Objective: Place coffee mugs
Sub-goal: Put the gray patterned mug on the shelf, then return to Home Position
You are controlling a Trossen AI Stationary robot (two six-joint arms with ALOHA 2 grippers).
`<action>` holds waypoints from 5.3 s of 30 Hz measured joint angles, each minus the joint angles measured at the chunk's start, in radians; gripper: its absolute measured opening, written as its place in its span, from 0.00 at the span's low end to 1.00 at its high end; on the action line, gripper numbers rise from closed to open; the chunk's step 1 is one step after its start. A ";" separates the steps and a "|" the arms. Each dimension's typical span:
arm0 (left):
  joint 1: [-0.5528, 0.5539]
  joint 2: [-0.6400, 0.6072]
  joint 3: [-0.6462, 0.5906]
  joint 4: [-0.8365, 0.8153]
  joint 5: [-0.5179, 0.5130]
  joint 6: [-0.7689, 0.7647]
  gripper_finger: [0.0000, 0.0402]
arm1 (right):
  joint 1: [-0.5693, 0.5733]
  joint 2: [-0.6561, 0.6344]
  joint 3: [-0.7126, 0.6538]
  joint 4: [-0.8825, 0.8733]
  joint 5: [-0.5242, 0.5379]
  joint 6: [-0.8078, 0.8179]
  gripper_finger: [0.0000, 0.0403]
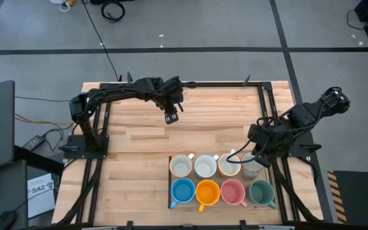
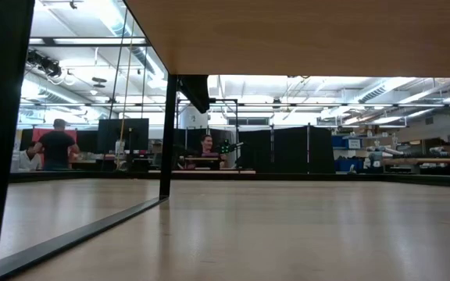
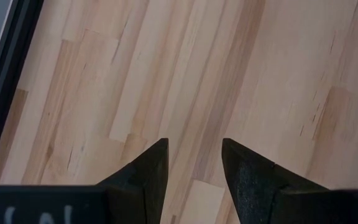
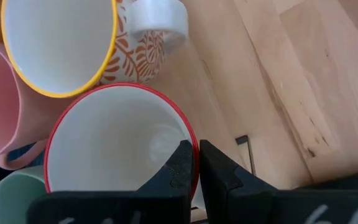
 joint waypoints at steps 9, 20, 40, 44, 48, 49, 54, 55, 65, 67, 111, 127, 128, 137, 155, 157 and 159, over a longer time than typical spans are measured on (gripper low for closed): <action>0.000 0.000 0.000 0.002 0.000 -0.001 0.39 | 0.000 0.008 0.001 0.006 -0.007 0.003 0.08; 0.000 0.000 0.000 0.002 0.000 -0.002 0.39 | 0.000 0.009 0.001 0.014 -0.023 0.007 0.10; 0.000 0.000 0.000 0.001 0.000 -0.002 0.39 | 0.000 0.009 0.000 0.026 -0.036 0.008 0.32; 0.000 0.000 0.000 0.001 0.000 -0.002 0.39 | 0.000 0.009 0.000 0.029 -0.071 0.007 0.34; 0.000 0.000 0.000 0.001 0.000 -0.002 0.39 | -0.001 0.009 -0.001 0.032 -0.134 0.008 0.33; 0.000 0.000 0.000 0.001 0.000 -0.002 0.39 | -0.001 0.009 -0.001 0.033 -0.139 0.007 0.33; 0.000 0.000 0.000 0.001 0.000 -0.002 0.39 | -0.001 0.008 -0.001 0.040 -0.099 0.002 0.33; 0.000 0.000 0.000 0.001 0.000 -0.002 0.39 | -0.001 0.006 -0.001 0.040 -0.087 -0.001 0.33; -0.011 0.000 0.000 0.033 0.000 -0.003 0.39 | -0.023 -0.043 -0.001 0.080 0.012 -0.068 0.33; -0.019 0.000 0.000 0.041 0.000 -0.003 0.39 | -0.039 -0.053 -0.001 0.103 0.024 -0.104 0.33; -0.178 -1.421 -0.998 0.415 -0.163 -0.156 0.39 | -0.317 -0.650 -0.242 0.492 0.336 -0.833 0.33; -0.178 -1.787 -1.213 0.486 -0.163 -0.176 0.39 | -0.317 -0.798 -0.353 0.547 0.340 -0.835 0.33; -0.178 -1.788 -1.213 0.485 -0.163 -0.176 0.39 | -0.317 -0.805 -0.359 0.552 0.340 -0.835 0.33; -0.178 -1.787 -1.219 0.501 -0.163 -0.180 0.39 | -0.317 -0.852 -0.420 0.562 0.340 -0.834 0.33; -0.178 -1.786 -1.550 0.961 -0.129 -0.203 0.39 | -0.317 -0.851 -0.423 0.574 0.329 -0.832 0.33; -0.178 -1.786 -1.555 0.963 -0.126 -0.203 0.39 | -0.317 -0.851 -0.423 0.574 0.329 -0.832 0.33; -0.178 -1.785 -1.555 0.960 -0.126 -0.202 0.39 | -0.317 -0.851 -0.423 0.574 0.329 -0.832 0.33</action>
